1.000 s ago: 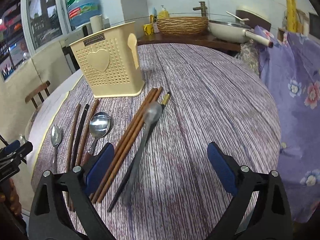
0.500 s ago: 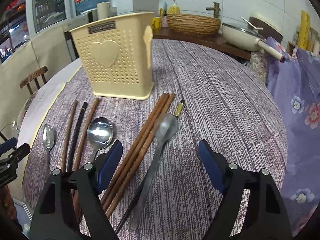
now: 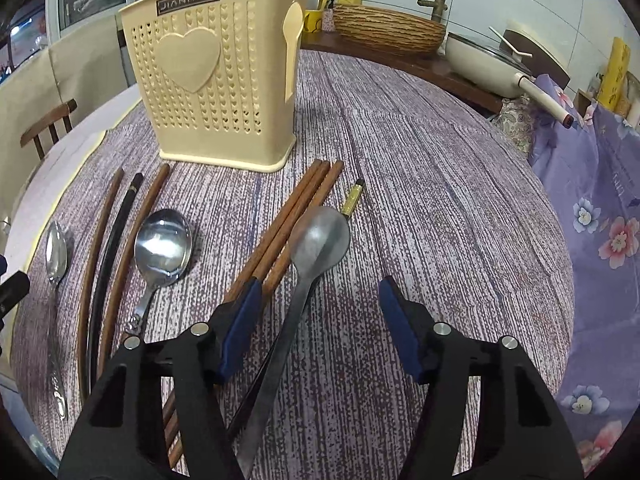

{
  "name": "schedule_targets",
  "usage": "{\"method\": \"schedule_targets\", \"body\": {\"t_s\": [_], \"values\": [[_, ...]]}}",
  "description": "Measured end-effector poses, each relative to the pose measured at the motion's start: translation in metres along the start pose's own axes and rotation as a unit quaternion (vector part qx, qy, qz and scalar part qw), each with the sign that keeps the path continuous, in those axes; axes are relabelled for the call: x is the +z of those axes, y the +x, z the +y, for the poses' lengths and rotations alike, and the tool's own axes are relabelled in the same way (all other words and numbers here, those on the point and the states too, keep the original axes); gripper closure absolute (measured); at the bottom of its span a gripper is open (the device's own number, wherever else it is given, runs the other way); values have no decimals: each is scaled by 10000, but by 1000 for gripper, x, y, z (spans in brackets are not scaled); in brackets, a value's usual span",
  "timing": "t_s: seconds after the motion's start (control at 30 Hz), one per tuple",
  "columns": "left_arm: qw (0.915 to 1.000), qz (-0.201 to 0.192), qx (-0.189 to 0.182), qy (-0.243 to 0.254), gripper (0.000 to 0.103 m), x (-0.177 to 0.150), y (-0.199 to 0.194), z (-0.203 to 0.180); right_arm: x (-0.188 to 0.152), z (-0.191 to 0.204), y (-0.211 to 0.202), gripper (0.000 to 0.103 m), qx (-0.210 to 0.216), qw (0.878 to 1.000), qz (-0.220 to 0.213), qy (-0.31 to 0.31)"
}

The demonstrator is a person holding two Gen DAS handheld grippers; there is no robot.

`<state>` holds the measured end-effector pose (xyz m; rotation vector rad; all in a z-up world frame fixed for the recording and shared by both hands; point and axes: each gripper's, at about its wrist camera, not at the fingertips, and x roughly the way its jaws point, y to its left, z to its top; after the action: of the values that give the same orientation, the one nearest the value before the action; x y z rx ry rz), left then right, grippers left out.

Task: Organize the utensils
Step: 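Move the right gripper onto the small silver spoon while the left gripper approaches the large spoon, then close the left gripper on the large silver spoon while the right gripper holds its spoon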

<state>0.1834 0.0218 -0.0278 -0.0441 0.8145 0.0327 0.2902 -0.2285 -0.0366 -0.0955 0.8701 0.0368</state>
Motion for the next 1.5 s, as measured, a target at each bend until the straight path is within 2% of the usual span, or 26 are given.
{"method": "schedule_targets", "body": {"t_s": [0.2, 0.5, 0.6, 0.63, 1.2, 1.4, 1.5], "values": [[10000, -23, -5, -58, 21, 0, -1, 3, 12, -11, 10, 53, 75, 9997, 114, 207], [9999, 17, -56, -105, 21, -2, 3, 6, 22, 4, 17, 53, 7, 9997, 127, 202], [9999, 37, -50, -112, 21, -3, 4, 6, 23, 5, 21, 65, 18, 9997, 149, 193], [9999, 46, -56, -112, 21, -3, 4, 6, 24, 2, 22, 66, 98, 9994, 158, 278], [9999, 99, -70, -41, 21, -3, 7, 1, 11, -47, 1, 67, 549, 9939, -30, 957], [9998, 195, 20, 59, 21, 3, 12, -9, 10, -47, -6, 67, 609, 9933, -118, 979], [9993, 334, 94, 114, 26, 9, 19, -15, 11, -42, -11, 67, 577, 9941, -195, 895]]}}
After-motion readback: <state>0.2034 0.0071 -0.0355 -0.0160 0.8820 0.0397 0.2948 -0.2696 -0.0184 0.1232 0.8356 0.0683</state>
